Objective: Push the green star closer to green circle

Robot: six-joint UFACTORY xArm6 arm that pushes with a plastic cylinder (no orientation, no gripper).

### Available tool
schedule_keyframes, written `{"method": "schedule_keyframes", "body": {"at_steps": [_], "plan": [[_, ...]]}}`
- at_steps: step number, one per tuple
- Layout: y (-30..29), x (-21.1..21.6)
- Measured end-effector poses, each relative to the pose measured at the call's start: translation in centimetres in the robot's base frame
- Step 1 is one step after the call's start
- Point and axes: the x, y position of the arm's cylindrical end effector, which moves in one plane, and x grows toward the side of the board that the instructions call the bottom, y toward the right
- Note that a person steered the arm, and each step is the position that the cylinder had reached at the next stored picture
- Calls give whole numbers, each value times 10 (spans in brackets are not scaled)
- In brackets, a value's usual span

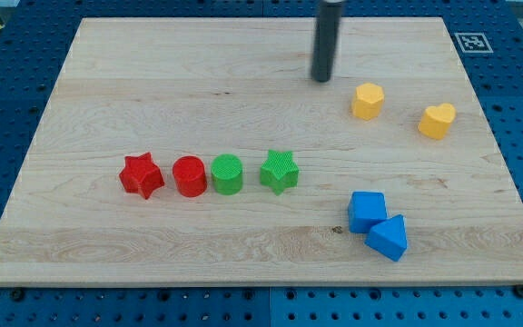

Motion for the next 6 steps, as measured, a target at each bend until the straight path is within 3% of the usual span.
{"method": "schedule_keyframes", "body": {"at_steps": [1, 3, 6], "plan": [[53, 11], [51, 47], [5, 47]]}}
